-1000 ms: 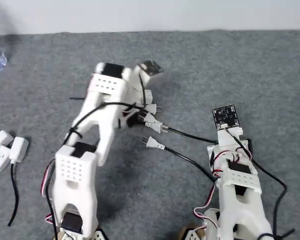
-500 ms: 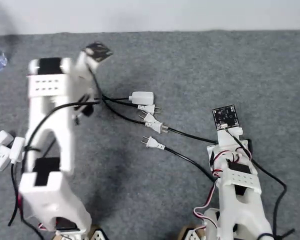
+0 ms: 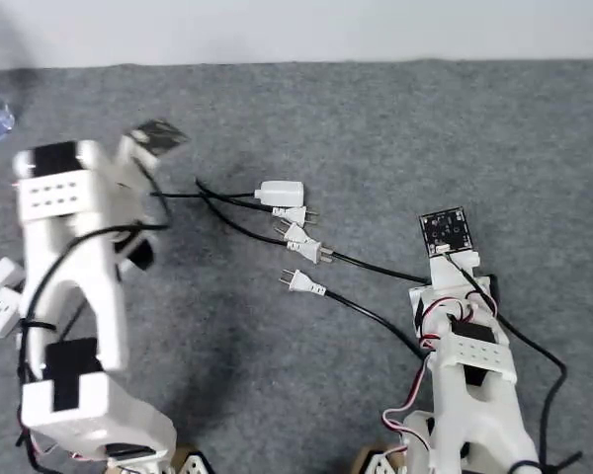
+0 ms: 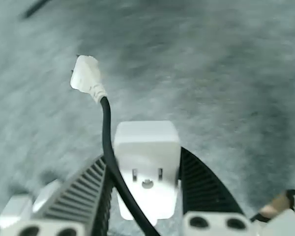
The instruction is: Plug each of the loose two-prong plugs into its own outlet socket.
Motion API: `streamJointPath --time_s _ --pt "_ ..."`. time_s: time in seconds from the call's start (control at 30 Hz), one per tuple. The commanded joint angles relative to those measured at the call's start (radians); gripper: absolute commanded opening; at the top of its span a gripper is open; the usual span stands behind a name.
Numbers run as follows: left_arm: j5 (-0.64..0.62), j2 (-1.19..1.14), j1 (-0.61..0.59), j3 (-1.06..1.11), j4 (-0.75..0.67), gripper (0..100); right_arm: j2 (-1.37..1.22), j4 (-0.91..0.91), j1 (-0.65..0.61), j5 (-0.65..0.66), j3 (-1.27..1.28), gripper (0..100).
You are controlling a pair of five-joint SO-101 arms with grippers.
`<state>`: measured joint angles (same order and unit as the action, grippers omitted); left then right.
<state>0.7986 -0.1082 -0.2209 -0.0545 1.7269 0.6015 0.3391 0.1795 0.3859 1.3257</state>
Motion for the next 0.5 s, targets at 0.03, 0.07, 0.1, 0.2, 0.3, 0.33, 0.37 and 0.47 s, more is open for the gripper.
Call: streamJointPath --time_s 0.03,0.07,0.1,0.2,0.3,0.33,0.37,0.47 --pt "0.032 0.146 0.203 0.130 0.028 8 -0.001 -0.025 -0.010 0.011 -0.006 31.4" --pt "0.060 0.169 0.238 0.153 0.028 8 -0.001 -0.025 -0.010 0.011 -0.006 31.4" --pt "0.089 0.193 0.267 0.173 0.028 8 -0.001 -0.025 -0.010 0.011 -0.006 31.4" --pt "0.176 0.258 0.341 0.243 0.025 8 -0.001 -0.025 -0.008 0.011 -0.006 31.4" --pt "0.235 0.284 0.384 0.318 -0.009 8 -0.001 -0.025 -0.008 0.011 -0.006 31.4" --pt "0.241 0.284 0.390 0.341 -0.035 8 -0.001 -0.025 -0.008 0.011 -0.006 31.4" --pt "0.241 0.279 0.390 0.361 -0.058 8 -0.001 -0.025 -0.008 0.011 -0.006 31.4" --pt "0.242 0.261 0.387 0.386 -0.081 15 -0.001 -0.025 -0.008 0.011 -0.006 31.4"
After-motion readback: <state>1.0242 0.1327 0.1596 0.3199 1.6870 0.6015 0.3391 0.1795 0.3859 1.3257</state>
